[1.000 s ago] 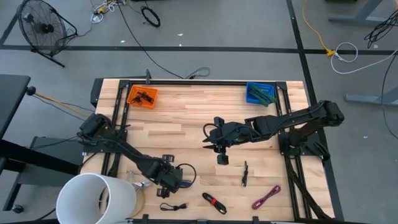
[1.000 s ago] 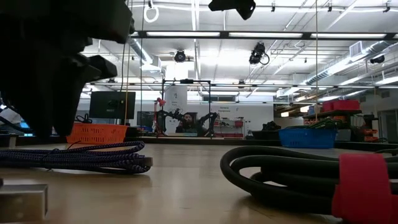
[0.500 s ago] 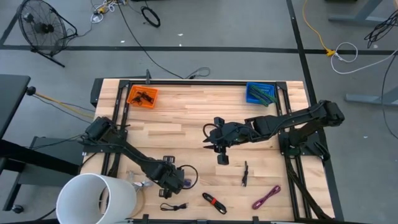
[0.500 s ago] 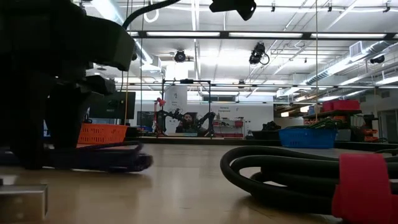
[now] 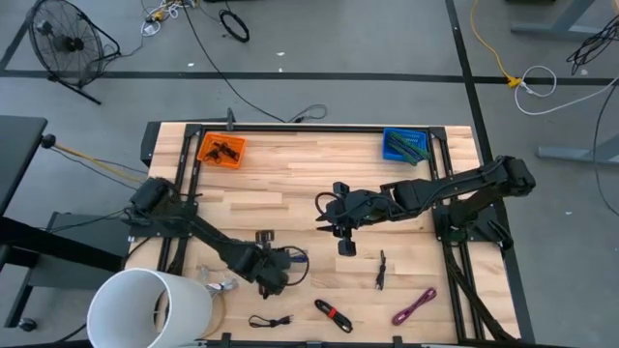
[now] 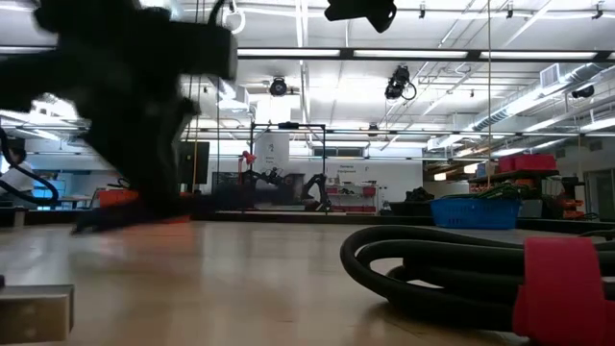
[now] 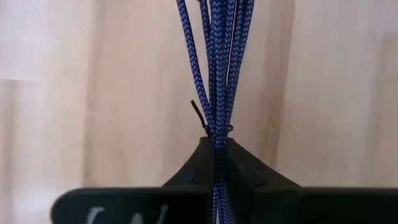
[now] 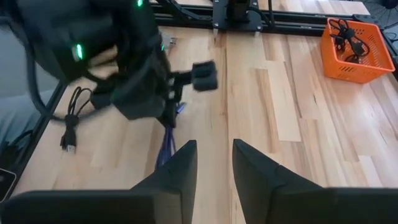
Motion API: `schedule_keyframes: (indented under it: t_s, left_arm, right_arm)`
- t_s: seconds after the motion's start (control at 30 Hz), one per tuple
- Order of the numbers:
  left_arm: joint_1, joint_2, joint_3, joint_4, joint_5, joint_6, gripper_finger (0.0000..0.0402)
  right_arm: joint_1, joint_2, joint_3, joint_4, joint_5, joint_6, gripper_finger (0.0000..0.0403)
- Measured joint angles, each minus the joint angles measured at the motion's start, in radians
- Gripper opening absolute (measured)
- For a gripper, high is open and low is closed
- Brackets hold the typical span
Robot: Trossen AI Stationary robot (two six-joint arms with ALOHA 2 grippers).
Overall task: Pick & Place USB Port
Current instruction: Put the blue charger cable into the blue bin
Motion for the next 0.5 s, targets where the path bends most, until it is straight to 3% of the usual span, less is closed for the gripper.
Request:
schedule_keyframes:
  t_s: [0.33, 0.5]
  left_arm:
    - [0.019, -0.378, 0.074, -0.044, -0.277, 0.200, 0.0014]
    - [0.010, -0.588, 0.075, 0.037, -0.432, 0.315, 0.0014]
  right_arm:
    - [0.000, 0.000, 0.000, -0.011, 0.000, -0.021, 0.0102]
    - [-0.006, 0.000, 0.000, 0.023, 0.000, -0.046, 0.0102]
